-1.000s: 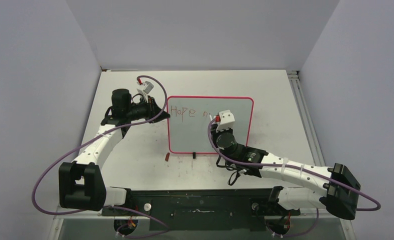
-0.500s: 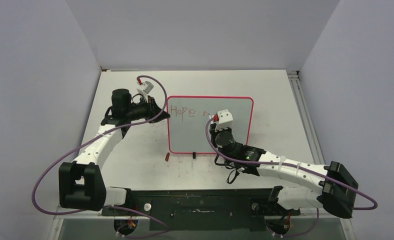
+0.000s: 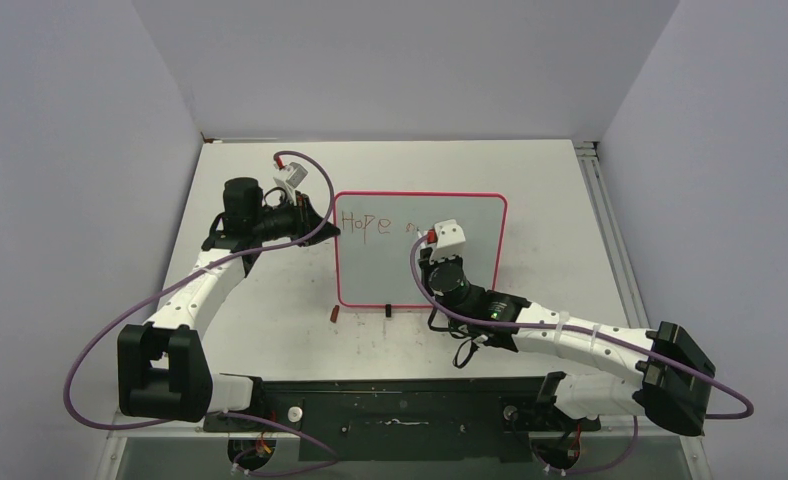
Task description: Write a sentence on the whiteboard
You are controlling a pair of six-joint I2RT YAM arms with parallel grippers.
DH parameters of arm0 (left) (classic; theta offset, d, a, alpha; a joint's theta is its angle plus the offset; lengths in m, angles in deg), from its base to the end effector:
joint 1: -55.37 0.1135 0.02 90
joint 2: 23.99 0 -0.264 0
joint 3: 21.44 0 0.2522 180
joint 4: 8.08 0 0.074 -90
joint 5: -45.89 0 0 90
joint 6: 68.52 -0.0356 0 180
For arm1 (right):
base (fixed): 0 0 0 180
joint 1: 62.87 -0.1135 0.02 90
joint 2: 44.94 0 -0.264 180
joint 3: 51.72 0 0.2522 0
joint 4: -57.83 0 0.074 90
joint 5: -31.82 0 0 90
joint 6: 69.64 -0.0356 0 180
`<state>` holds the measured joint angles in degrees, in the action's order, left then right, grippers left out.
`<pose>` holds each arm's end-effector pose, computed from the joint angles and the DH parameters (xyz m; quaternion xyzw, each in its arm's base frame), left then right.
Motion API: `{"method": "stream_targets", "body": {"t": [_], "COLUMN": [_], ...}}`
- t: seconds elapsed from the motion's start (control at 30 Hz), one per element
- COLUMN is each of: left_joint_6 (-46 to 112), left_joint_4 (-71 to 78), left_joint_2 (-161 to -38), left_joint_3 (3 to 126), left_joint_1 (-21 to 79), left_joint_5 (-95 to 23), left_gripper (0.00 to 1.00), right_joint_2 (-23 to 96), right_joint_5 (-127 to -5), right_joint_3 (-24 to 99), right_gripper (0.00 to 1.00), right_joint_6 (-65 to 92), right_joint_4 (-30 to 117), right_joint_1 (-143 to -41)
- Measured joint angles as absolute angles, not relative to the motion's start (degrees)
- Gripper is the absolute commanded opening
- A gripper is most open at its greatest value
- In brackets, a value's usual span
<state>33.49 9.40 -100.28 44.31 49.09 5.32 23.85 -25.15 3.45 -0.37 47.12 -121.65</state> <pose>0.2864 -0.0587 0.2782 0.1761 0.7885 -0.4282 0.4048 0.1535 0.2159 0.2574 -0.1169 0.8118 0.1488 0.5524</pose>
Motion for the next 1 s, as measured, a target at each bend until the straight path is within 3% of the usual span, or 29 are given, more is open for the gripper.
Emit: {"method": "stream_targets", "body": {"t": [1.0], "left_joint_6": [33.5], "left_joint_4": [9.4], "left_joint_2": [-100.3], "left_joint_3": [44.3], "left_joint_1": [49.1], "left_joint_5": [5.1], "left_gripper": [0.0], "right_joint_2": [23.6], "right_joint_5": [-23.4], "right_joint_3": [4.7], "right_gripper": [0.05], "right_joint_6": [0.2], "right_joint_4": [45.2], "right_joint_1": [-121.0]}}
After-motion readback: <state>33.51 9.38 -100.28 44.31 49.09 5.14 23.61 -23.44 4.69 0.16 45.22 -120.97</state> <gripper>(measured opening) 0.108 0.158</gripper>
